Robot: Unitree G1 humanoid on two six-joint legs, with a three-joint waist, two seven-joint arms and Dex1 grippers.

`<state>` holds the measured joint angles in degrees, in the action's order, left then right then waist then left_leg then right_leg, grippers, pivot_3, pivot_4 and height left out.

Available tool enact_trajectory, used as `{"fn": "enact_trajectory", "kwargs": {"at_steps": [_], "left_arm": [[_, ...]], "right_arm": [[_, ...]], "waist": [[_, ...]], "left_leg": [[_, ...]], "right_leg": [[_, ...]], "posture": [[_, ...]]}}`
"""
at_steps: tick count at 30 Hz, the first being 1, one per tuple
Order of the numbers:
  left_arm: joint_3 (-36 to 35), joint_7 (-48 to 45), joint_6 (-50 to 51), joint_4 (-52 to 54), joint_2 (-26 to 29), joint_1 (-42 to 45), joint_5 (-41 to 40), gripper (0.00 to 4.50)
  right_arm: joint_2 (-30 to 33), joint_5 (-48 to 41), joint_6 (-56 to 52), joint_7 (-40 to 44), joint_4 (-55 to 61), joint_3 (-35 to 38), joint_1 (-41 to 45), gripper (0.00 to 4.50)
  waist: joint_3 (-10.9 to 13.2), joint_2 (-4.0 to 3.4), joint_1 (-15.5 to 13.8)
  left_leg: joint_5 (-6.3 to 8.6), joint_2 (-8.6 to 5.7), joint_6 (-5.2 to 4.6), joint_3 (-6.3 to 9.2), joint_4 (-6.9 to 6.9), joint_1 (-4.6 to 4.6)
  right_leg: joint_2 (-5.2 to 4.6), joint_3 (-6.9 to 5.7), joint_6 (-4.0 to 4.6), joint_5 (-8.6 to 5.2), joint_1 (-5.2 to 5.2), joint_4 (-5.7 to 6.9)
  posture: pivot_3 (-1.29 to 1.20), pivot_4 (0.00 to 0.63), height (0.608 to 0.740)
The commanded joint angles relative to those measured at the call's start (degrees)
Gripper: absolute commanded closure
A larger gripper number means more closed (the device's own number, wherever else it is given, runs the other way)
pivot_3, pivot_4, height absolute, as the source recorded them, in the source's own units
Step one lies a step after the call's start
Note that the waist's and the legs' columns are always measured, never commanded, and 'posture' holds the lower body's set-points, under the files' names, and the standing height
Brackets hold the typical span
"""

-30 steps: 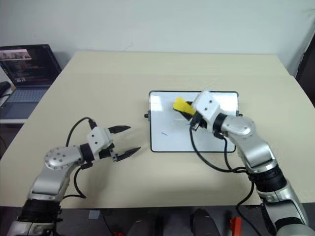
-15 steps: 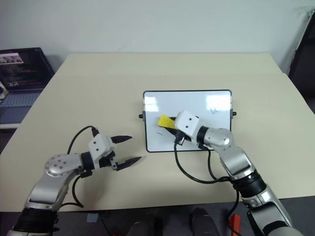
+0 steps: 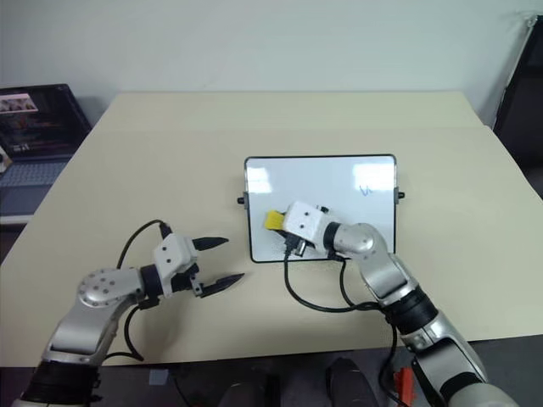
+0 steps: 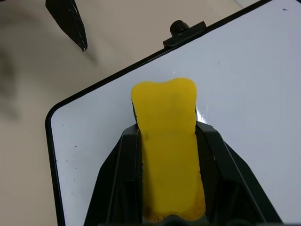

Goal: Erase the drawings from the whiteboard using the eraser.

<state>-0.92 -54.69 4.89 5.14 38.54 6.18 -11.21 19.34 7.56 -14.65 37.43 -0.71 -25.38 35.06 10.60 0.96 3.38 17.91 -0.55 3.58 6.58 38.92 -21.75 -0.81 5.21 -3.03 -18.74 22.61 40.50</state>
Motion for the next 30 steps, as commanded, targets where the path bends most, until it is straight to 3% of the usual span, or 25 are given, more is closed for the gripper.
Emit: {"fn": "enact_trajectory", "kwargs": {"at_steps": [1,8,13,21,30], "left_arm": [[-0.06,-0.41,0.07,2.41,0.71,-0.02,-0.74,0.0],[0.08,-0.73,0.1,2.14,1.0,0.11,-0.72,0.0],[0.12,-0.98,0.13,1.88,1.0,0.48,-0.68,0.0],[0.19,-1.26,0.02,1.0,1.03,1.74,-0.58,0.0],[-0.5,-1.37,2.57,3.12,0.96,2.13,-2.6,0.0]], "right_arm": [[0.18,3.97,-2.07,-1.29,-2.09,-1.12,0.05,3.37],[2.28,4.65,-2.63,4.09,1.51,-3.94,-3.57,3.37],[2.01,4.85,-2.35,4.11,0.87,-3.18,-3.63,3.37],[-2.04,5.5,-1.53,-2.97,-3.63,1.26,2.47,3.37],[-0.89,5.4,-1.29,-1.85,-2.99,1.47,1.95,3.38]], "waist": [[0.0,0.0,-0.01],[0.0,0.01,-0.04],[0.0,0.01,-0.03],[0.0,0.0,-0.02],[0.0,0.0,-0.12]], "left_leg": [[-0.04,-0.01,-0.01,-0.01,0.0,0.04],[-0.1,-0.01,-0.05,0.05,-0.05,0.99],[-0.1,0.0,-0.05,0.06,-0.04,0.99],[-0.12,0.0,-0.05,0.12,-0.04,0.98],[-0.12,0.0,-0.04,0.25,-0.1,0.9]], "right_leg": [[0.0,0.01,0.03,0.01,-0.01,0.08],[0.08,0.0,0.08,0.04,-0.91,0.24],[0.09,0.01,0.09,0.05,-0.89,0.25],[0.1,-0.03,0.13,0.07,-0.88,0.26],[0.09,-0.12,0.14,0.08,-0.85,0.17]], "posture": [[0.0,0.15,0.74],[0.0,0.15,0.74],[0.0,0.15,0.74],[0.0,0.15,0.74],[0.0,0.15,0.74]]}}
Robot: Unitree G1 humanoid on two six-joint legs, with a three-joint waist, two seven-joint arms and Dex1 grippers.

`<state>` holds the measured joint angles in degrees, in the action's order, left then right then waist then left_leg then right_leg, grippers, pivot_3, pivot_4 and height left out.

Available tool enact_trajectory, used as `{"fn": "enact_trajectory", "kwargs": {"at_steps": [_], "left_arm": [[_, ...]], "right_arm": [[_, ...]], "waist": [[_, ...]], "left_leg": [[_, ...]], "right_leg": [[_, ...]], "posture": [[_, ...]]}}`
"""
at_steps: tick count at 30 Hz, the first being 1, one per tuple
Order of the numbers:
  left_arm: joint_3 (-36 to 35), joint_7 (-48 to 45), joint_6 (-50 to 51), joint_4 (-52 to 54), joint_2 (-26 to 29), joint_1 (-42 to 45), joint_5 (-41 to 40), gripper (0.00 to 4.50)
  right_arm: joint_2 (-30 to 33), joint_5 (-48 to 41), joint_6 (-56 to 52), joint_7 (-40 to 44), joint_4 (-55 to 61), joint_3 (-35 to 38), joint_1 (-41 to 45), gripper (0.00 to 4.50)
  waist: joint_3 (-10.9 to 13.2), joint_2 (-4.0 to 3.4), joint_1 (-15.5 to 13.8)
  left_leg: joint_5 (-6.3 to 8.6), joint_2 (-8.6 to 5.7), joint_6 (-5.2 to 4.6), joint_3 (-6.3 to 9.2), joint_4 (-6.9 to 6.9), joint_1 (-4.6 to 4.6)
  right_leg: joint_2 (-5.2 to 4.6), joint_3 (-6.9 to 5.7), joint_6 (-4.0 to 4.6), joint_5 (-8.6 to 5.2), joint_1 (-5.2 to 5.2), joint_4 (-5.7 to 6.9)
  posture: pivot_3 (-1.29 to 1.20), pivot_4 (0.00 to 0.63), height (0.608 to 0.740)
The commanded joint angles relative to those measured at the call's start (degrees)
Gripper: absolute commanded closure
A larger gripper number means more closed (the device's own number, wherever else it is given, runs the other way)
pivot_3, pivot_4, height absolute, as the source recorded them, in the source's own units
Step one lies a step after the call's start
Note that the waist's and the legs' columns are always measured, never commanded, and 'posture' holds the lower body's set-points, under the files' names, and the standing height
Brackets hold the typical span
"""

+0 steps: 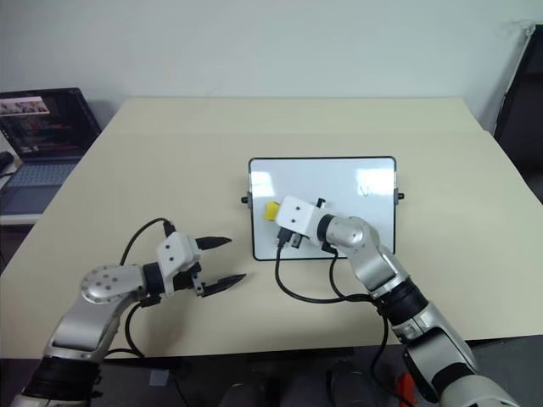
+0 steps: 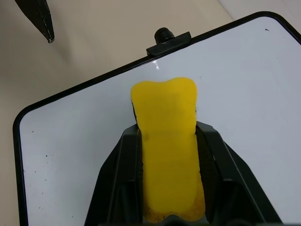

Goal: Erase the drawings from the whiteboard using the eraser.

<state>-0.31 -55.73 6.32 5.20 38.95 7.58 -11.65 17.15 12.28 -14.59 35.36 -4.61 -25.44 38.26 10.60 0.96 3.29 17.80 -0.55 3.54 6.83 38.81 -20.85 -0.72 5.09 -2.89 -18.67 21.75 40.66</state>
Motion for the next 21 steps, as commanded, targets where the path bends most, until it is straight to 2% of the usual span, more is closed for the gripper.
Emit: {"fn": "enact_trajectory", "kwargs": {"at_steps": [1,6,10,16,21], "left_arm": [[-1.5,-0.5,2.17,3.69,0.67,0.71,-3.09,0.0],[-7.43,-2.57,13.55,10.89,4.87,2.83,-13.98,0.0],[-10.0,-0.78,19.67,13.29,5.49,10.13,-20.23,0.0],[-2.55,-1.39,22.14,16.25,4.9,16.95,-18.28,0.0],[0.58,-1.15,21.25,15.46,4.17,17.86,-16.41,0.0]], "right_arm": [[1.53,-0.28,-1.82,1.17,2.34,1.84,-1.89,3.38],[3.6,-15.68,-11.67,9.99,20.16,10.62,-5.17,3.38],[10.22,-22.04,-19.39,14.28,29.29,15.73,-6.06,3.38],[18.87,-22.75,-20.36,13.42,28.47,22.55,-6.46,3.38],[20.66,-21.61,-17.17,10.41,24.56,24.79,-6.24,3.38]], "waist": [[0.0,0.0,-0.11],[0.11,0.02,-0.05],[0.11,0.01,-0.22],[0.11,0.01,-0.45],[0.11,0.01,-0.06]], "left_leg": [[0.0,0.0,0.0,0.02,0.0,0.0],[0.0,0.02,0.0,0.22,-0.01,-0.31],[-0.01,0.01,0.02,0.44,0.03,-0.89],[-0.02,-0.07,0.05,0.75,-0.03,-1.09],[-0.03,-0.03,0.05,0.72,-0.04,-1.15]], "right_leg": [[0.0,-0.01,0.0,0.0,-0.01,0.0],[0.0,-0.17,0.0,0.0,0.1,-0.22],[-0.04,-0.48,0.01,0.0,0.51,-0.32],[-0.16,-0.92,0.04,0.02,0.39,-0.73],[-0.13,-0.92,0.05,0.02,0.44,-0.76]], "posture": [[0.0,0.15,0.74],[0.0,0.15,0.74],[0.0,0.15,0.74],[0.0,0.15,0.74],[0.0,0.15,0.74]]}}
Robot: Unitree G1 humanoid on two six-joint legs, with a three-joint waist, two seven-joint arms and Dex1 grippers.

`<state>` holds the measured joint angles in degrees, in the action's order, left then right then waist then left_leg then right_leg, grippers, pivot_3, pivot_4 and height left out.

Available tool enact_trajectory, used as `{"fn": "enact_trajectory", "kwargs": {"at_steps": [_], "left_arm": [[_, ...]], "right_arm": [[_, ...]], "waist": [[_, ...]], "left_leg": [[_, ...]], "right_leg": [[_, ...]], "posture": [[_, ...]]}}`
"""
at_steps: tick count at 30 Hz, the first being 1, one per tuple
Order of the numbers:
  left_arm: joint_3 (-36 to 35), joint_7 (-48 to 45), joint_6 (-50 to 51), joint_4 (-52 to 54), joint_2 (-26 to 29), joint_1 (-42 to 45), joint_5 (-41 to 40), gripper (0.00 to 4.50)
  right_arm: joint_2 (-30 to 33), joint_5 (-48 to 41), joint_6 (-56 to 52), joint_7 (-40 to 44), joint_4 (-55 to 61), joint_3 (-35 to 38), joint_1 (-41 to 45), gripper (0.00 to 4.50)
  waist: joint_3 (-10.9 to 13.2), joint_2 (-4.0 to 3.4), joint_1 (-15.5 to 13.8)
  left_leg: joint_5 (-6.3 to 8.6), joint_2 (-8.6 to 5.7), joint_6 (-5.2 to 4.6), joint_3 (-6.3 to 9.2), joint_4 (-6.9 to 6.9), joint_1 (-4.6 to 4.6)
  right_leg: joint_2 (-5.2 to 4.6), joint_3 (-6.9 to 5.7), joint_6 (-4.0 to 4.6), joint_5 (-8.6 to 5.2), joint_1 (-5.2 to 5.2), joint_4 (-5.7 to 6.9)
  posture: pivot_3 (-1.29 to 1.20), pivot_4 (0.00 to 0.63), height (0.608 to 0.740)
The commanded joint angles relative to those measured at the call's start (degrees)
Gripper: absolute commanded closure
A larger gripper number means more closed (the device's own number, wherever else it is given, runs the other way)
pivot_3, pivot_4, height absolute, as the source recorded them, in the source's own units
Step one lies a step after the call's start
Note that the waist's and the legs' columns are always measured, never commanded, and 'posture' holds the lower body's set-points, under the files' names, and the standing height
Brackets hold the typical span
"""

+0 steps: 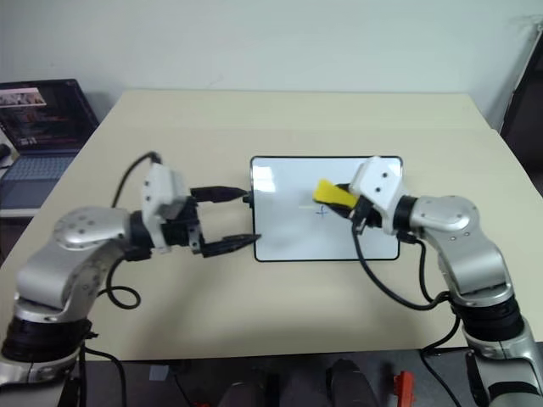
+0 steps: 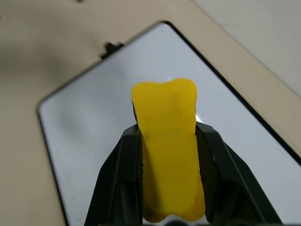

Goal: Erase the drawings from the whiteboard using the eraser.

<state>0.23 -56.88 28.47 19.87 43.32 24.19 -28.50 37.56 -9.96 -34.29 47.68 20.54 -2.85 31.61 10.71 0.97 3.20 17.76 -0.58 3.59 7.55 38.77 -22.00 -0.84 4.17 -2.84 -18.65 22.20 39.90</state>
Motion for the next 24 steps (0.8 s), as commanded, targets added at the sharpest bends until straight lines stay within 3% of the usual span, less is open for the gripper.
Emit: {"fn": "enact_trajectory", "kwargs": {"at_steps": [1,12,24], "left_arm": [[0.46,-0.33,-1.17,0.47,-0.05,1.03,0.86,0.0],[0.78,-2.54,-4.48,-1.68,1.31,-1.17,3.85,0.0],[0.11,-0.97,-4.64,-0.21,0.98,-3.48,5.05,0.0]], "right_arm": [[0.19,0.86,3.17,-2.55,-1.13,2.2,0.52,3.38],[-4.1,5.21,8.03,-7.02,-5.48,-4.06,1.17,3.38],[-8.26,8.29,12.03,-12.21,-11.59,-5.32,1.41,3.38]], "waist": [[0.0,0.0,0.03],[0.0,0.0,-0.06],[0.0,-0.01,-0.06]], "left_leg": [[0.0,0.01,0.0,0.01,0.0,0.0],[-0.05,-0.01,0.08,0.02,0.01,-0.01],[-0.09,-0.01,0.13,0.05,0.02,-0.01]], "right_leg": [[0.02,-0.01,0.0,0.0,0.0,0.01],[0.0,-0.03,0.0,0.0,-0.02,0.02],[0.0,-0.04,0.0,0.0,-0.01,0.06]], "posture": [[0.0,0.15,0.74],[0.0,0.15,0.74],[0.0,0.15,0.74]]}}
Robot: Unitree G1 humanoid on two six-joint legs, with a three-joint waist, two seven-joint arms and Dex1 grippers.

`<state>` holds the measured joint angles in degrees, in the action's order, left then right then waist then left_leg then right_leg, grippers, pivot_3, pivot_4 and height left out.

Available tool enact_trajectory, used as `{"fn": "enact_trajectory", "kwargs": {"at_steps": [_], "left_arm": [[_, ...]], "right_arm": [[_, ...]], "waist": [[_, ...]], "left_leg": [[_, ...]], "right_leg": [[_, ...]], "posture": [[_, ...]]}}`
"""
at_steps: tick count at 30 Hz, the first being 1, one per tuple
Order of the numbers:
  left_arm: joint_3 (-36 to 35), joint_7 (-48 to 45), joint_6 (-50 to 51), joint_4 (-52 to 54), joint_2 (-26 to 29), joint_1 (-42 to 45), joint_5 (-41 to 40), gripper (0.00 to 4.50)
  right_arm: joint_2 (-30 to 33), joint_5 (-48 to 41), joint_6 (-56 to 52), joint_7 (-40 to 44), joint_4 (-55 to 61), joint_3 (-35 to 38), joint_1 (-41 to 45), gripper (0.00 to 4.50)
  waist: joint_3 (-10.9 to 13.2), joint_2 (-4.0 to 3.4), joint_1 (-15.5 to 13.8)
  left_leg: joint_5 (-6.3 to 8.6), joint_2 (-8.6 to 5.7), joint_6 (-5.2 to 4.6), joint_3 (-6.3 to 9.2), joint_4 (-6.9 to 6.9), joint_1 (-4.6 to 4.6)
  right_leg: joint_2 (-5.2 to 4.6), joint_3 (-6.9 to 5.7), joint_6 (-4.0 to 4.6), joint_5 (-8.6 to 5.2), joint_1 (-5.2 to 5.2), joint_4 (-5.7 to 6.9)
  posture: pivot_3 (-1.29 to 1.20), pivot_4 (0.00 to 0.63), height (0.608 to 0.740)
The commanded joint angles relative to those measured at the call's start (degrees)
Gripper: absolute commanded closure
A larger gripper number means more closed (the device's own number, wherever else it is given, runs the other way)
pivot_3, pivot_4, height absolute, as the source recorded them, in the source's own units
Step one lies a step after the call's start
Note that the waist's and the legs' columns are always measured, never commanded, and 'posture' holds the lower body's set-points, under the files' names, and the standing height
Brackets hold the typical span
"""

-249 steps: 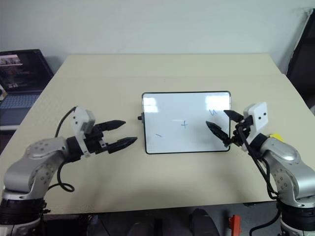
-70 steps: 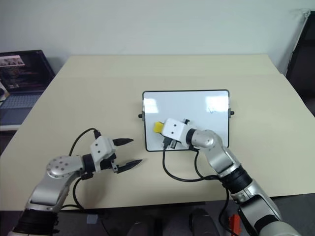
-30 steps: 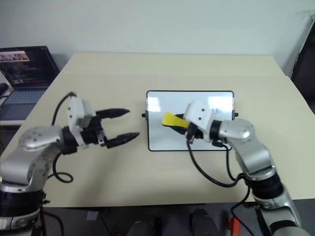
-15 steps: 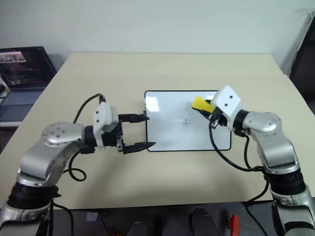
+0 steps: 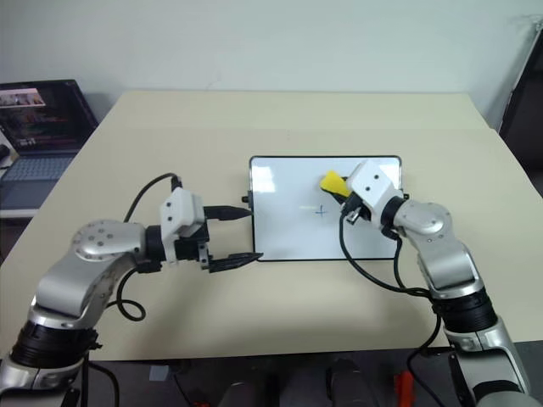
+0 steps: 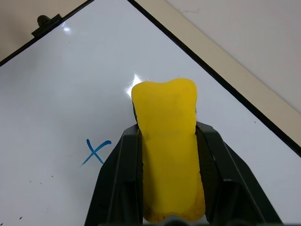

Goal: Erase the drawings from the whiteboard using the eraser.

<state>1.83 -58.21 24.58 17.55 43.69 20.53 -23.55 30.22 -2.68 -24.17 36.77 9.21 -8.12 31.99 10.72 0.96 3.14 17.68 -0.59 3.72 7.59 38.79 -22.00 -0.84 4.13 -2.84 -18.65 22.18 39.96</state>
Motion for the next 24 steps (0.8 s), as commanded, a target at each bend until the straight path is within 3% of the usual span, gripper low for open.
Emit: {"fn": "enact_trajectory", "kwargs": {"at_steps": [1,10,14,19,24], "left_arm": [[-1.46,0.49,-0.73,2.12,0.59,0.21,0.09,0.0],[-1.22,0.6,-0.51,1.82,0.44,1.14,0.11,0.0],[-0.71,0.79,-0.53,1.67,-0.01,1.0,0.26,0.0],[-0.45,0.23,-0.48,1.17,-0.05,1.24,0.09,0.0],[-0.24,-0.37,-0.81,0.25,-0.03,1.93,0.2,0.0]], "right_arm": [[-1.43,1.29,2.16,-1.75,-1.0,-0.21,1.15,3.38],[-5.76,4.53,5.55,-3.31,-8.61,-3.65,-0.3,3.38],[-6.02,5.0,7.0,-1.97,-10.54,-5.75,-4.87,3.38],[-5.47,4.63,6.2,-0.06,-7.5,-7.5,-8.97,3.38],[-5.68,4.19,4.6,1.89,-4.14,-8.98,-10.75,3.38]], "waist": [[0.0,0.0,0.01],[-0.01,0.0,0.27],[-0.03,-0.01,0.24],[-0.03,-0.01,0.17],[-0.03,-0.01,0.19]], "left_leg": [[0.0,0.0,0.0,0.0,0.0,0.0],[-0.08,0.01,0.04,0.0,0.01,0.14],[-0.17,0.05,-0.02,0.02,0.0,0.29],[-0.18,0.04,-0.04,0.0,-0.07,1.18],[-0.21,0.12,-0.08,0.02,-0.06,1.22]], "right_leg": [[0.0,0.0,0.0,0.0,0.0,0.01],[0.02,-0.01,0.03,0.02,-0.09,0.08],[0.1,-0.08,0.17,0.11,-0.24,0.12],[0.13,-0.05,0.19,0.12,-1.15,0.03],[0.44,0.0,0.2,0.13,-1.16,0.03]], "posture": [[0.0,0.15,0.74],[0.0,0.15,0.74],[0.0,0.15,0.74],[0.0,0.15,0.74],[0.0,0.15,0.74]]}}
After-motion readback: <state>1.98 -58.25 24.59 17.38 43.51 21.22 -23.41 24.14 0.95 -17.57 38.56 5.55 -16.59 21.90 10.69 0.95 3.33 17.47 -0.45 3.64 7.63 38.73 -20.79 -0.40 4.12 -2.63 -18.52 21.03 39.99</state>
